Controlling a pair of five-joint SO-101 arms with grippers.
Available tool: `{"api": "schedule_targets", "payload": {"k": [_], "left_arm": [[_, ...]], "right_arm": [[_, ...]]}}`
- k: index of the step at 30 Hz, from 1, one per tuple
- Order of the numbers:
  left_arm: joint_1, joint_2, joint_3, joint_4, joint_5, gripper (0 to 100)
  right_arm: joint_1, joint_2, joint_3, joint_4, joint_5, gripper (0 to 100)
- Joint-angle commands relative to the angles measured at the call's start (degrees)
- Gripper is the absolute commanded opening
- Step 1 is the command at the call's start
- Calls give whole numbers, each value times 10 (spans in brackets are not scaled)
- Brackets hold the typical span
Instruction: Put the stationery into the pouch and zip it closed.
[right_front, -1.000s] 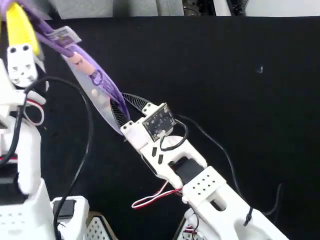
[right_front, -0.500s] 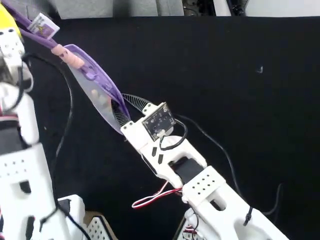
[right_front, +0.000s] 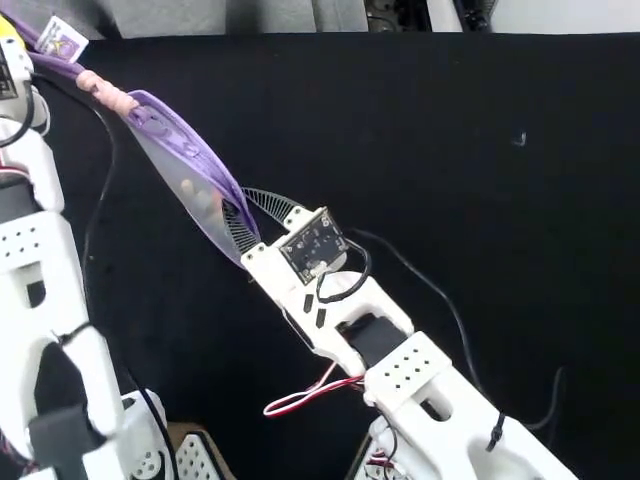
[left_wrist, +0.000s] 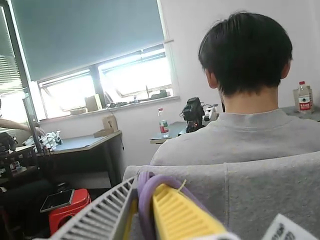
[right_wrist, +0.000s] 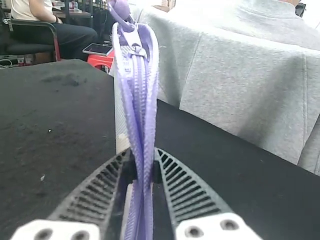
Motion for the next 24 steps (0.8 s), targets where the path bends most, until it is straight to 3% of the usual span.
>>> {"api": "schedule_targets", "payload": {"k": [1, 9, 16, 24], "left_arm": [[-33, 40, -43, -29, -7, 29], [-55, 196, -202, -21, -7, 29], [-65, 316, -425, 120, -7, 29], [-81, 500, -680, 200, -7, 29]], "right_arm": [[-2, 14, 22, 20, 7, 11], [-2, 14, 22, 20, 7, 11], [-2, 14, 22, 20, 7, 11], [-2, 14, 22, 20, 7, 11]]}}
